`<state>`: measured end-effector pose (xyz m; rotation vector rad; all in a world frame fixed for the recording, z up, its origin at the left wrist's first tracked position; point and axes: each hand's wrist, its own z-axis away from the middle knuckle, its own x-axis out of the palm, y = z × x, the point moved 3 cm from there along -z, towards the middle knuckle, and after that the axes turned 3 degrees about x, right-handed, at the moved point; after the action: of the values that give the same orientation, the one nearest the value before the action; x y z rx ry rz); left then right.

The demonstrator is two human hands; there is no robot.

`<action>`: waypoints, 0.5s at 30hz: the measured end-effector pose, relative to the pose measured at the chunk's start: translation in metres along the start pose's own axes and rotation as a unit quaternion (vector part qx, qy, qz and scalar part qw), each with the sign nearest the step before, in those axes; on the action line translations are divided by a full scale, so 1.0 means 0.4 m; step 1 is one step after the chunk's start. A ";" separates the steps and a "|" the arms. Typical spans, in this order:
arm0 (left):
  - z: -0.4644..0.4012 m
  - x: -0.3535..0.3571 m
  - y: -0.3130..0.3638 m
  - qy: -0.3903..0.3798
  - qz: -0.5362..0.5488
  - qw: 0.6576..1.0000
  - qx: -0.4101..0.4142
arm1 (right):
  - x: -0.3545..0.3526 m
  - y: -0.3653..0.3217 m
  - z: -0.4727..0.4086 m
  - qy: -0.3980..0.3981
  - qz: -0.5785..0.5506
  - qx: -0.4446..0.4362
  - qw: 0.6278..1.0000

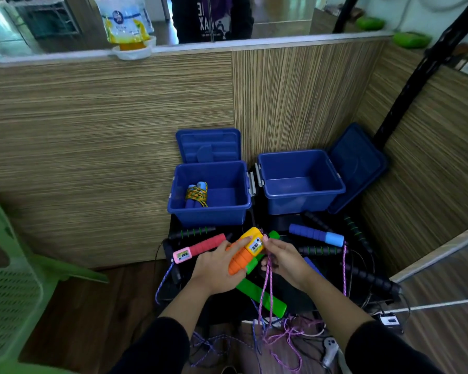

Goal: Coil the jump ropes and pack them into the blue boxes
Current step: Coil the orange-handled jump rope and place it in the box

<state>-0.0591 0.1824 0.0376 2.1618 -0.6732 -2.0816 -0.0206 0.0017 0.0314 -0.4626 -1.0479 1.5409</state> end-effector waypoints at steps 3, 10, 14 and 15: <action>-0.002 -0.007 0.015 0.009 0.009 1.000 0.009 | 0.009 -0.018 0.003 0.008 -0.017 -0.006 1.000; -0.020 -0.002 0.034 -0.022 0.133 0.990 -0.043 | 0.018 -0.039 0.010 -0.003 -0.049 -0.039 0.998; -0.026 -0.008 0.049 -0.012 0.188 0.980 -0.060 | 0.014 -0.052 0.012 -0.023 -0.074 -0.051 0.996; -0.029 -0.008 0.053 -0.013 0.205 0.977 -0.063 | 0.011 -0.056 0.012 -0.023 -0.078 -0.053 0.995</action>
<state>-0.0533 0.1614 0.0491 1.7501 -0.8754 -1.8807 -0.0126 0.0029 0.0531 -0.4097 -1.1773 1.3690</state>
